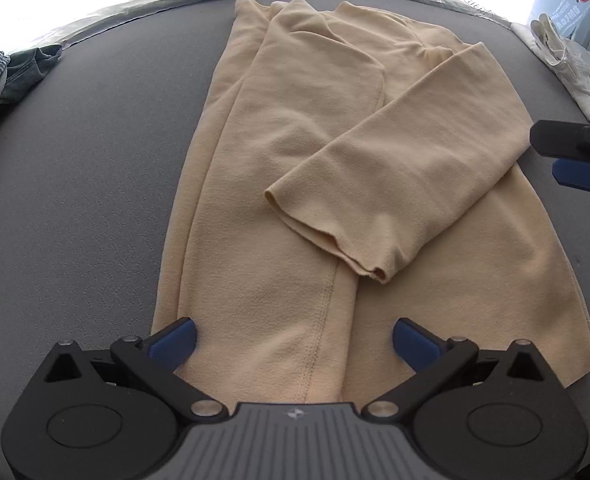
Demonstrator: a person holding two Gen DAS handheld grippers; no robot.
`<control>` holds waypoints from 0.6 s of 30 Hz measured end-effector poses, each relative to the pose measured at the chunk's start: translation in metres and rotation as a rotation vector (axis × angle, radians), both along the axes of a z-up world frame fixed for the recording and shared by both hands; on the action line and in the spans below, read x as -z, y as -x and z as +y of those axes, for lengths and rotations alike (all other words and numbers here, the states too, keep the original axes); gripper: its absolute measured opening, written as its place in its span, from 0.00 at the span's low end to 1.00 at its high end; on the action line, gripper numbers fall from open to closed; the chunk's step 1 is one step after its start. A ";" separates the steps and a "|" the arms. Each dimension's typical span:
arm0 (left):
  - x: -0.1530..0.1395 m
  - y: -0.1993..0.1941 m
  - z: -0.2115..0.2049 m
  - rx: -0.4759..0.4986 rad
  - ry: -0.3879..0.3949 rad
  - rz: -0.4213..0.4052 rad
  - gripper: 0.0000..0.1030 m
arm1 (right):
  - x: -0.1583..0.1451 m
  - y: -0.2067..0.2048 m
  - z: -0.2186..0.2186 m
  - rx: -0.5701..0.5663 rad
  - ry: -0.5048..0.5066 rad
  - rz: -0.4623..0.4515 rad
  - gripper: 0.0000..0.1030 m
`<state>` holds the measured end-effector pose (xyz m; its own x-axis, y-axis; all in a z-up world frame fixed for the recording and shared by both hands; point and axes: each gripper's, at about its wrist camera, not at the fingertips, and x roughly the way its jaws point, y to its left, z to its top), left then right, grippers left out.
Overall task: Fold clothes
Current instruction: 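Grasp the sleeve cuff with the right gripper and fold it across the body, then grasp the folded sleeve and hem with the left gripper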
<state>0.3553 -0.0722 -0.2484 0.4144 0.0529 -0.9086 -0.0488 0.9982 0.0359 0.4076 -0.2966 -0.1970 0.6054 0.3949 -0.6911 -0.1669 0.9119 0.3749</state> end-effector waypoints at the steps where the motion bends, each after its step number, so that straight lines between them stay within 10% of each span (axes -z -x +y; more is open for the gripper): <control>1: 0.000 0.000 0.000 0.000 0.000 0.002 1.00 | 0.003 0.002 -0.003 0.019 0.072 -0.012 0.75; 9: -0.005 -0.003 -0.001 0.001 -0.007 0.028 0.98 | 0.031 0.012 -0.032 0.118 0.252 0.004 0.87; 18: -0.042 -0.005 -0.006 0.016 0.028 -0.079 0.67 | 0.045 0.016 -0.028 0.070 0.321 -0.031 1.00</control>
